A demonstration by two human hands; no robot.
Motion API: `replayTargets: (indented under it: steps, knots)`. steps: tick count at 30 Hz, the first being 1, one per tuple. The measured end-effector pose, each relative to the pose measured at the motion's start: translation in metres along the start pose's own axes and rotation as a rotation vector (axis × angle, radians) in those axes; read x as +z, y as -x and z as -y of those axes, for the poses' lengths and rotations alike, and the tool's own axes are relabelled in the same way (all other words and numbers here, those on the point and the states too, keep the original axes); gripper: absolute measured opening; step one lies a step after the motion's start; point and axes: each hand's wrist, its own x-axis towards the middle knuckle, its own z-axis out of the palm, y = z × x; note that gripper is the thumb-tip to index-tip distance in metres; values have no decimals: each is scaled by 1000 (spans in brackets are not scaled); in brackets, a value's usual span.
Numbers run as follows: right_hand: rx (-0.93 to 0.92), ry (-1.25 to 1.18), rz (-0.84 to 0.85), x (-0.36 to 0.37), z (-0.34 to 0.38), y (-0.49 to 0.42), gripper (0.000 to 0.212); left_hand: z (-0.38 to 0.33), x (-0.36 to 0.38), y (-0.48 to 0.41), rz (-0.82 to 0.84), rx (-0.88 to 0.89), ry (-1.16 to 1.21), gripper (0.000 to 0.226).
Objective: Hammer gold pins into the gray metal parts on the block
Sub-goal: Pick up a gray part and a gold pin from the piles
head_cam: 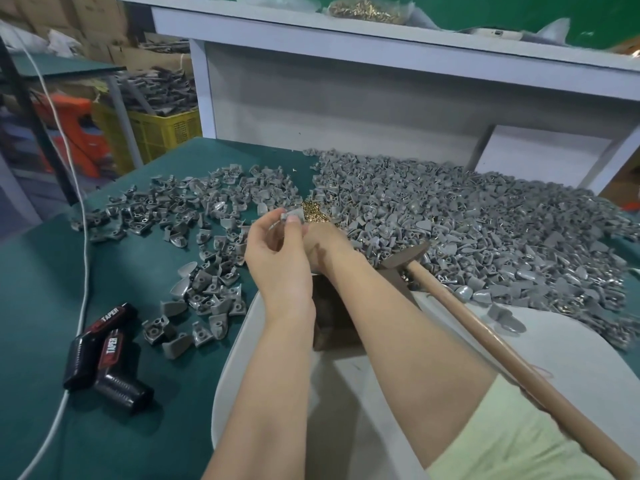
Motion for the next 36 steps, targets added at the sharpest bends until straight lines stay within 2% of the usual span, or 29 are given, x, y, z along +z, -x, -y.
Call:
replayTargets:
  steps: [3, 8, 10, 12, 14, 17, 18, 20, 21, 24, 26, 28, 29, 32, 36]
  knots:
    - [0, -34, 88, -5, 4, 1, 23, 1, 2, 1, 19, 4, 27, 13]
    - [9, -479, 98, -5, 10, 10, 32, 3, 1, 0, 40, 16, 44, 16]
    - [72, -399, 77, -5, 8, 10, 29, 4, 1, -1, 46, 21, 50, 15]
    - [44, -233, -20, -4, 2, 9, 26, 5, 2, -1, 54, 14, 51, 15]
    - [-11, -118, 5, -5, 0, 11, 25, 5, 3, -1, 56, 3, 46, 17]
    - [-29, -256, 16, -5, 5, 15, 17, 5, 3, -1, 49, -10, 41, 20]
    - [-110, -272, -2, -5, 4, 15, 17, 5, 3, -1, 45, -11, 38, 19]
    - [-152, -229, -47, -6, 4, 15, 23, 4, 3, -1, 39, -13, 35, 17]
    - [-173, -113, -83, -7, 4, 14, 29, 4, 3, 0, 37, -16, 39, 15]
    - [-64, -360, -156, -4, 0, 13, 40, 3, 4, 1, 42, -29, 55, 11]
    - [8, -197, -205, -14, -10, 19, 34, 3, 3, 2, 66, -22, 20, 13]
    - [141, -330, -257, -28, -20, 25, 19, 3, 3, 3, 144, 5, -65, 14]
    - [147, -366, -294, -36, -29, 33, 11, 3, 3, 5, 203, 32, -136, 15]
    - [93, -616, -370, -51, -62, 65, 23, 6, 5, 10, 420, 136, -405, 15]
    - [78, -922, -449, -50, -100, 115, 18, 14, 11, 24, 646, 221, -755, 13]
